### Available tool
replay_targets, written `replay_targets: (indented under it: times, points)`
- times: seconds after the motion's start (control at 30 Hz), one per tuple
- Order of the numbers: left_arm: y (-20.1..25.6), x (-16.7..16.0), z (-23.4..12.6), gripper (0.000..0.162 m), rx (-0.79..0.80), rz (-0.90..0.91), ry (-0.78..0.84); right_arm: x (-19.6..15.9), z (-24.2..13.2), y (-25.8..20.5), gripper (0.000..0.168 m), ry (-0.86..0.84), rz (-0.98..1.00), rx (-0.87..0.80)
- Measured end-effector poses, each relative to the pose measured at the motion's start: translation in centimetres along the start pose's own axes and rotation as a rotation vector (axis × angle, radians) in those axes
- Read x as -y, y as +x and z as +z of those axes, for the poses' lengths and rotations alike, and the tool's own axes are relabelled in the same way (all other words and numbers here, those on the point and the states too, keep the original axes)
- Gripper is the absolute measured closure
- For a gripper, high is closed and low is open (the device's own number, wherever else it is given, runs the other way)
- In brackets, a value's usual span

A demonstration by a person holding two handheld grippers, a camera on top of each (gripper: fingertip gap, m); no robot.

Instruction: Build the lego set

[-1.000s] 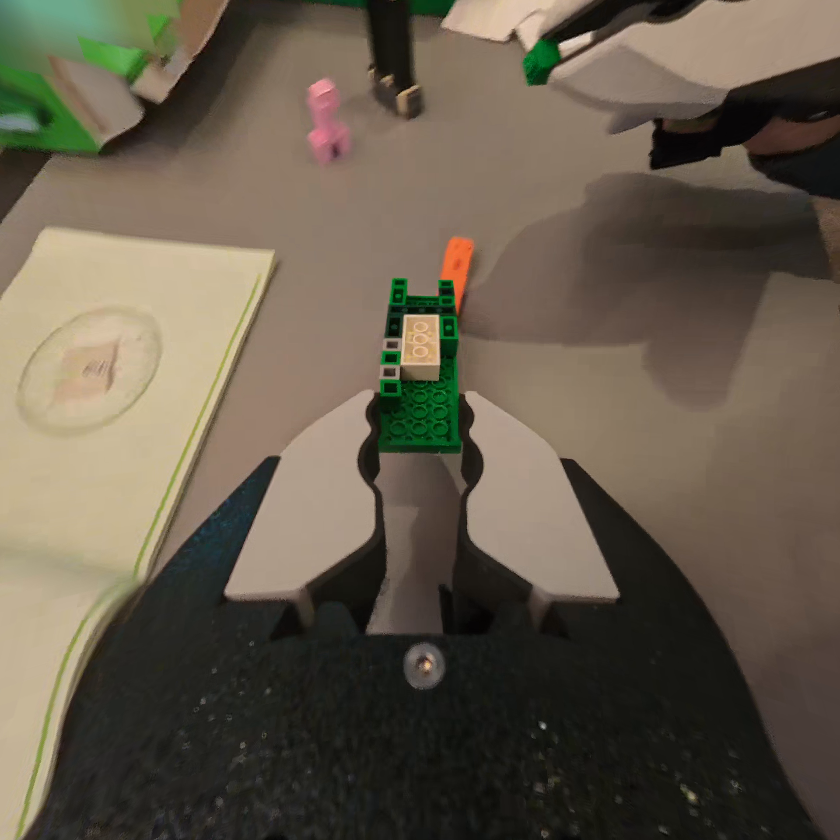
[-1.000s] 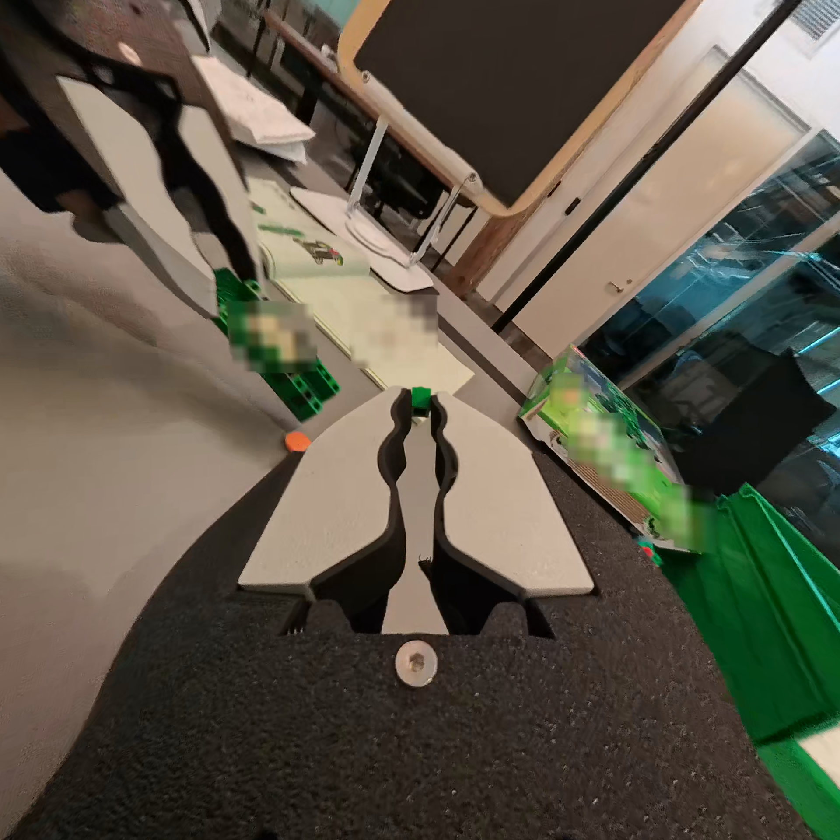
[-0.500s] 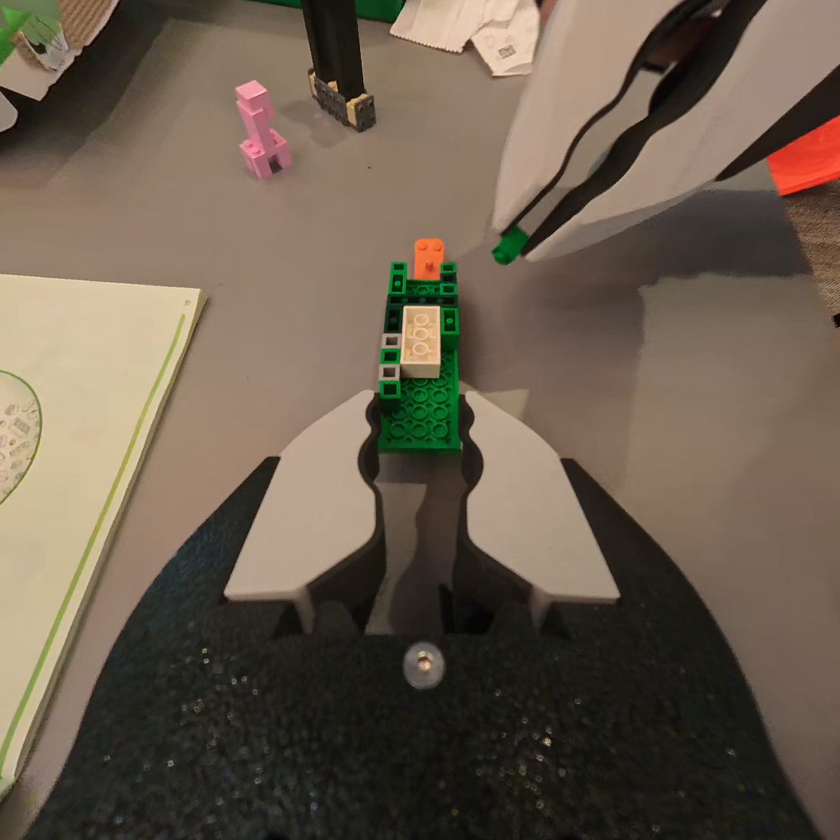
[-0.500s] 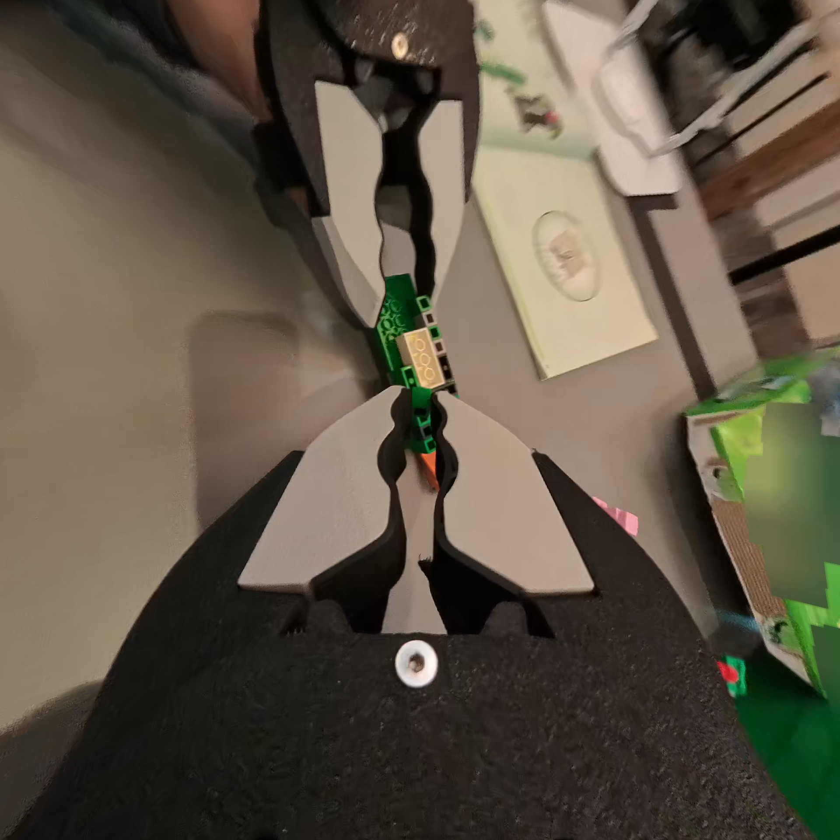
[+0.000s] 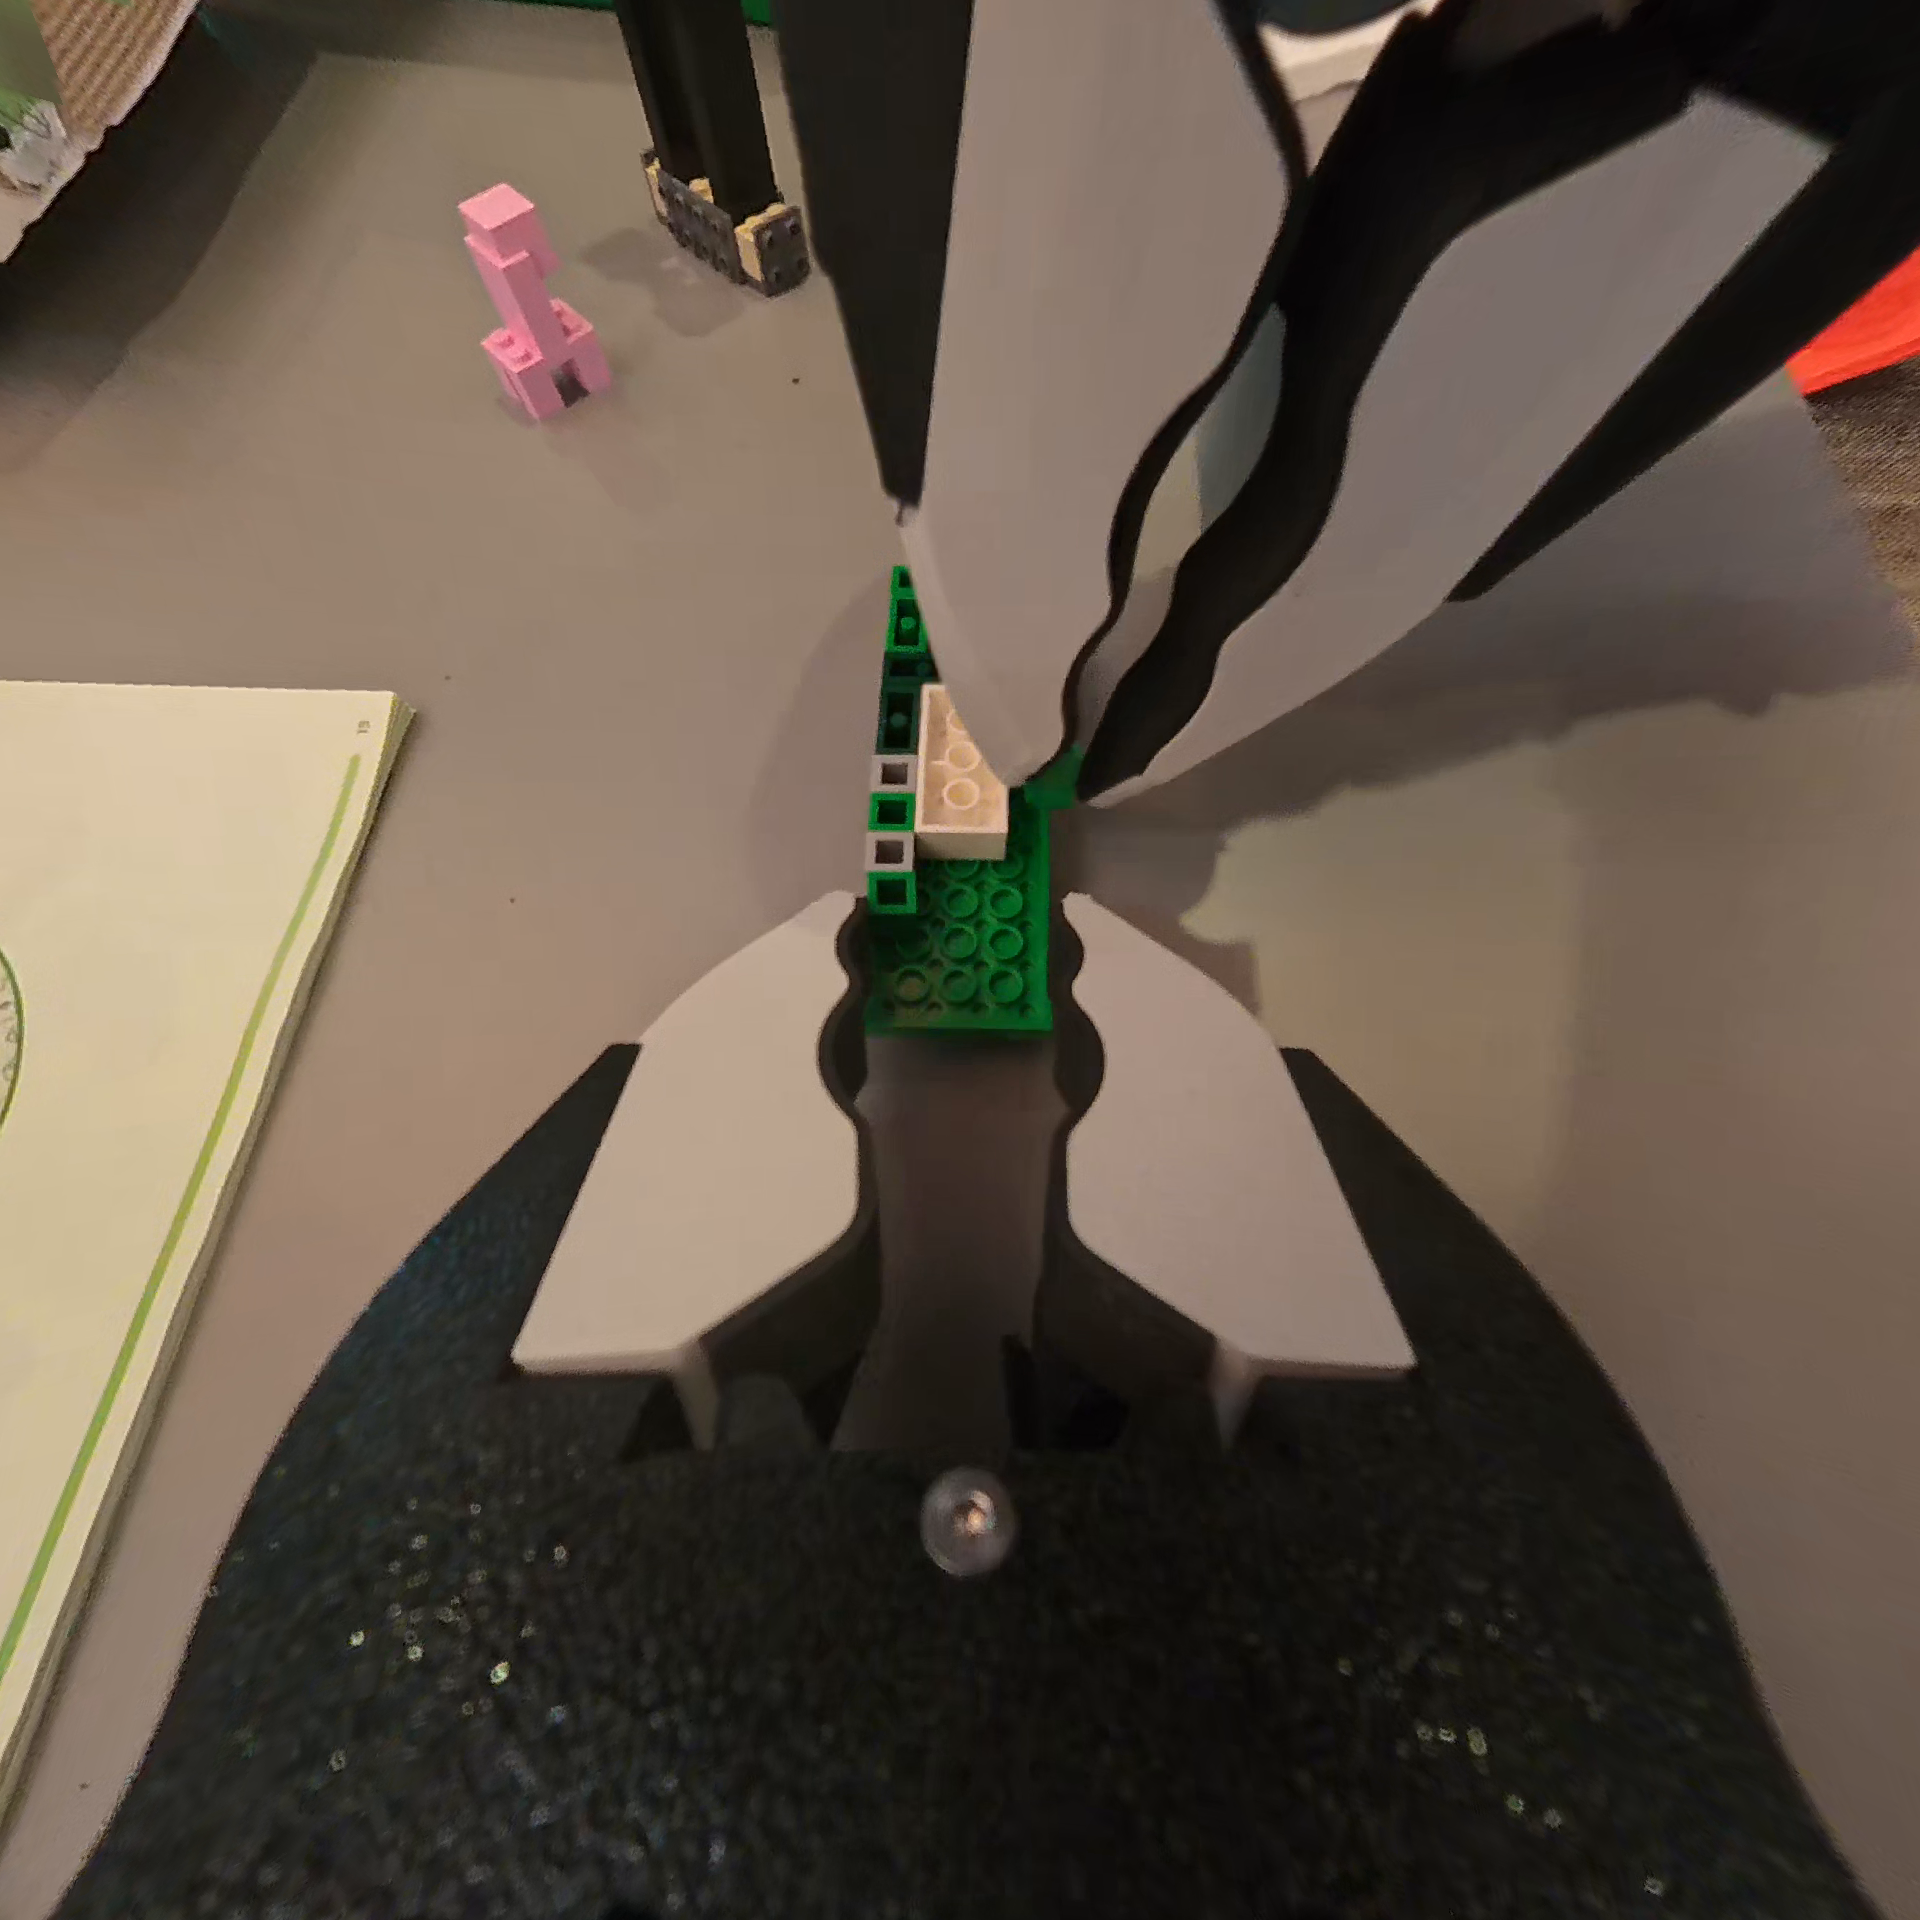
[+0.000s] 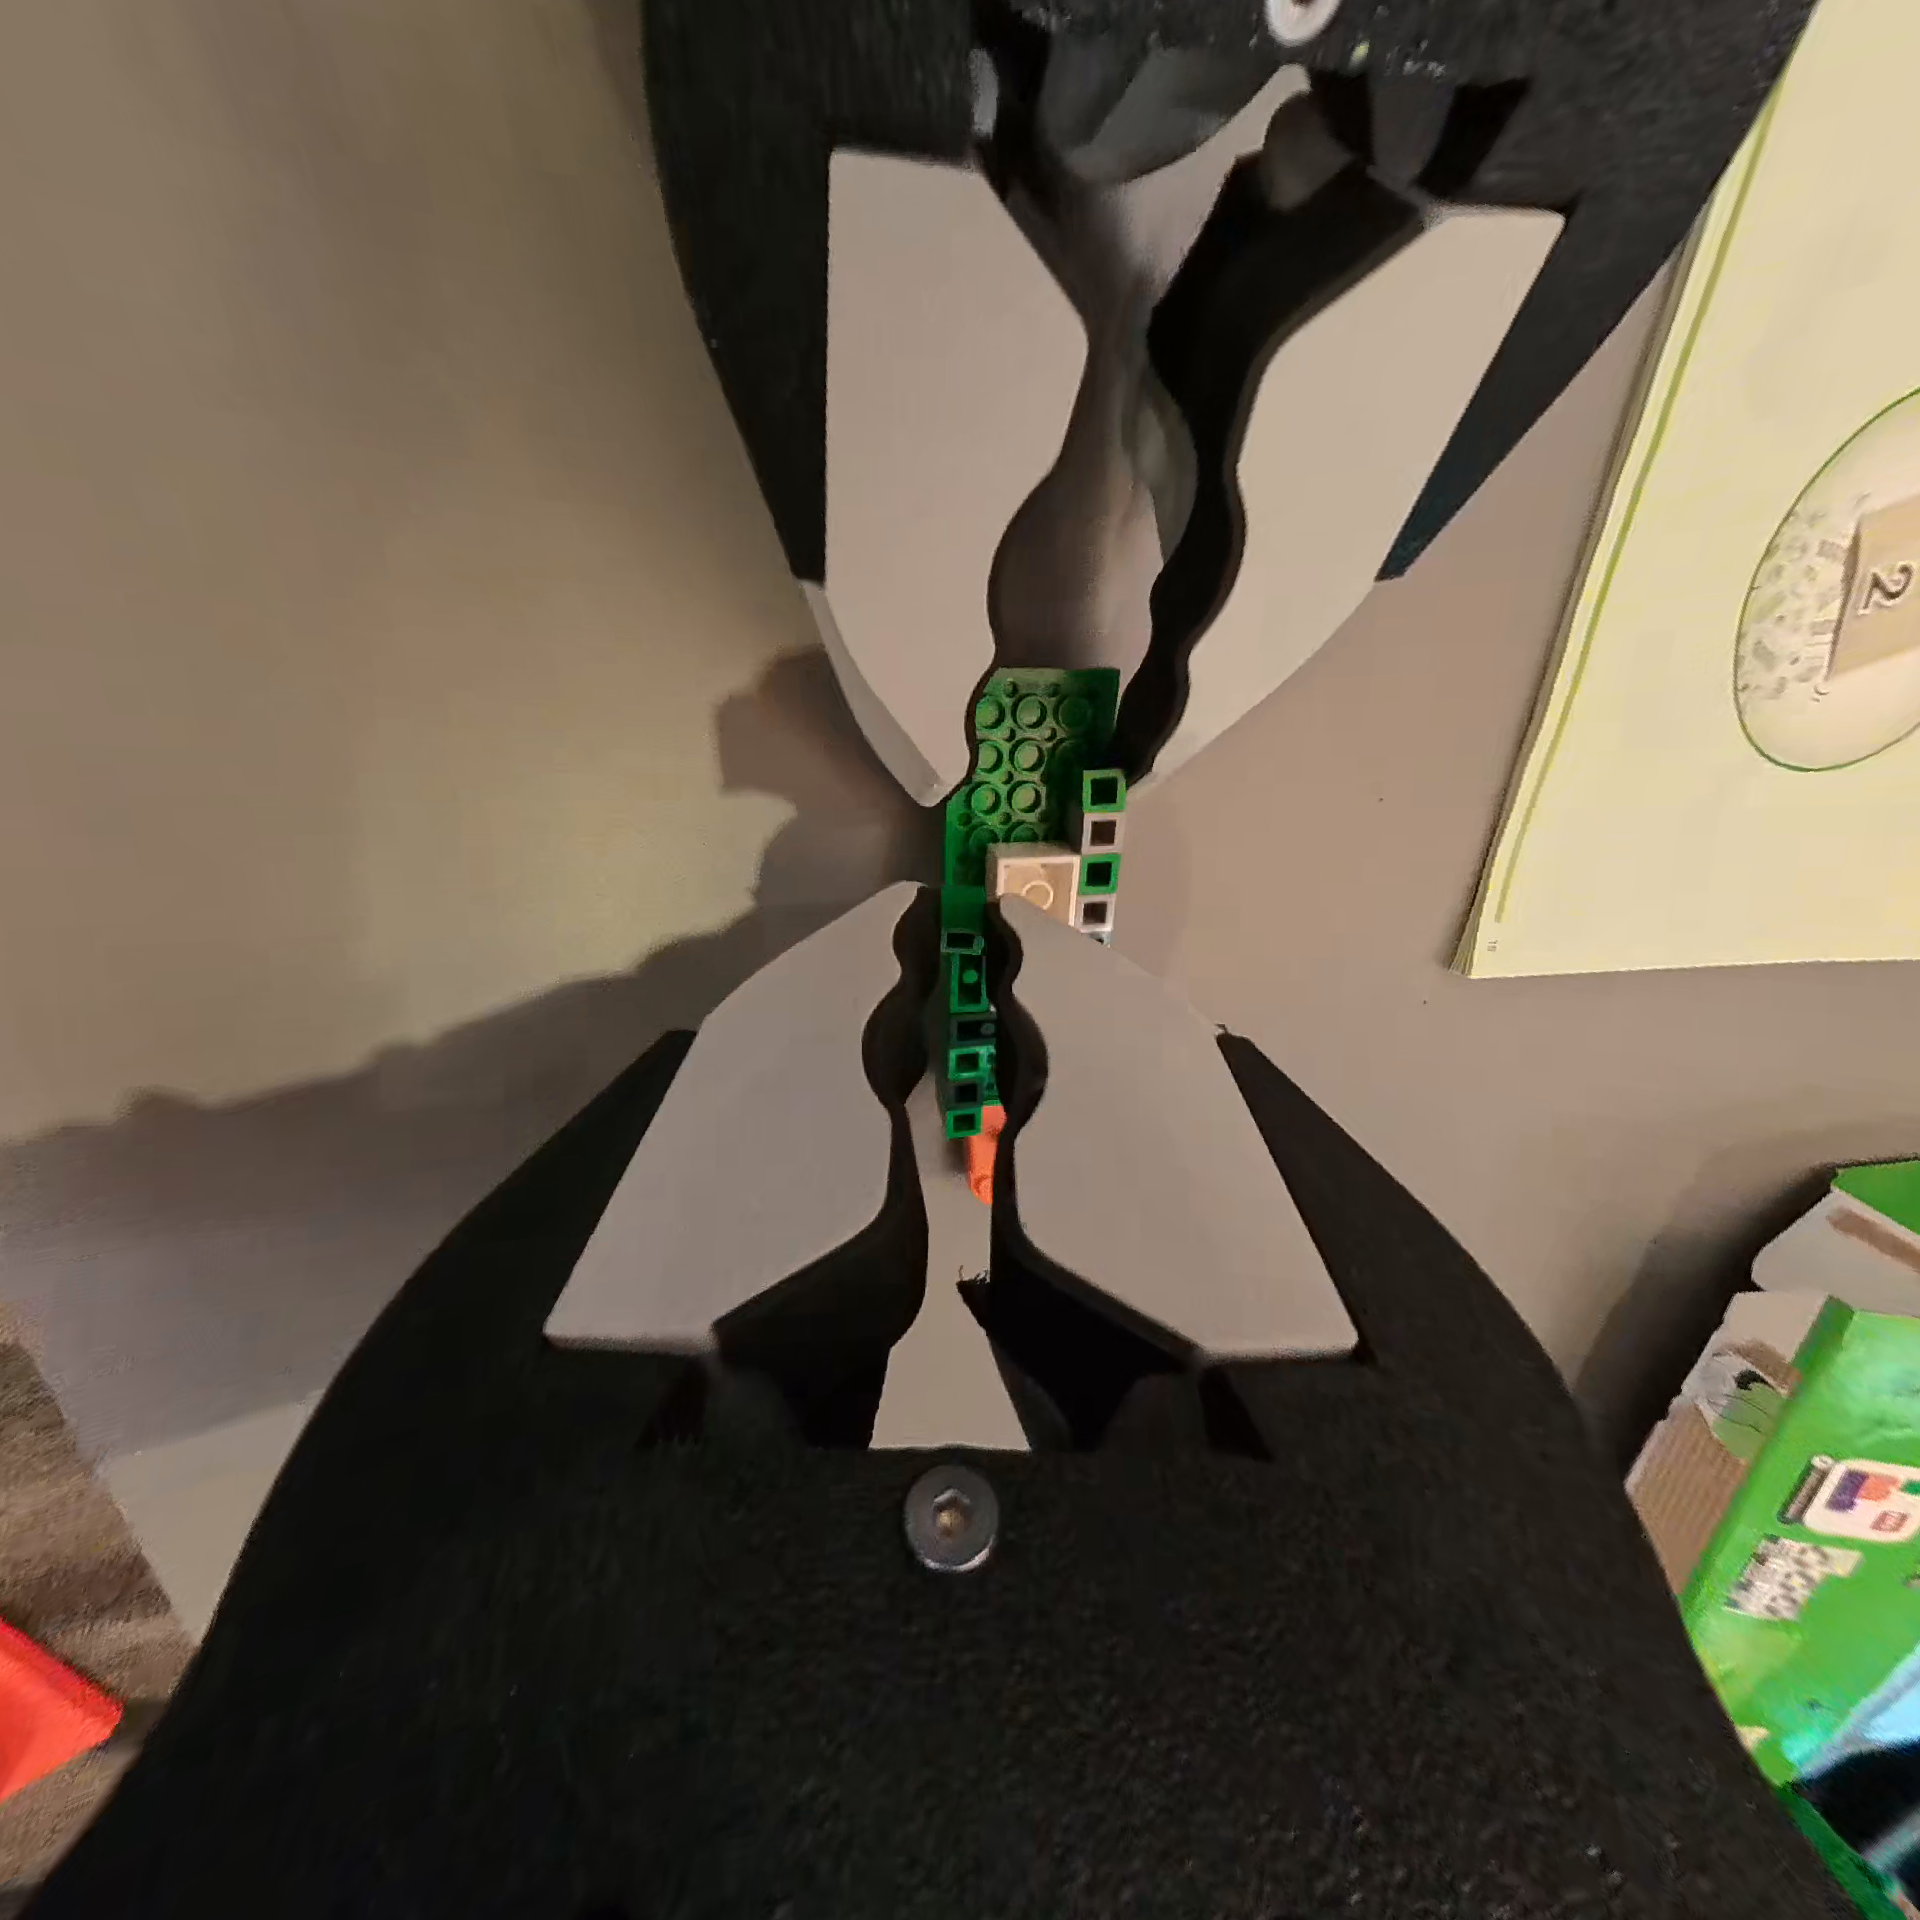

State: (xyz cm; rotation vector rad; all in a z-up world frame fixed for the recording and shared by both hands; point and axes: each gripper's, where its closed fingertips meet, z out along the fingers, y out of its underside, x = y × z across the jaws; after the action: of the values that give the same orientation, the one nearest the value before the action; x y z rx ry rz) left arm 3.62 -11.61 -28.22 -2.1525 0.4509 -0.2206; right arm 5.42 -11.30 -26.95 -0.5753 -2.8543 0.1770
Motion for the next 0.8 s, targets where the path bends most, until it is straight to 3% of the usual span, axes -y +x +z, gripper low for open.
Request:
replay_targets:
  times: [0.23, 0.8]
  points:
    - [-0.09, -0.01, -0.02, 0.130, -0.023, -0.039, 0.000, -0.38, 0.34, 0.09, 0.160, -0.079, 0.016, 0.012]
    - [0.03, -0.34, 0.22, 0.130, -0.020, -0.022, -0.027, -0.54, 0.78, 0.33, 0.156, -0.090, 0.002, -0.088]
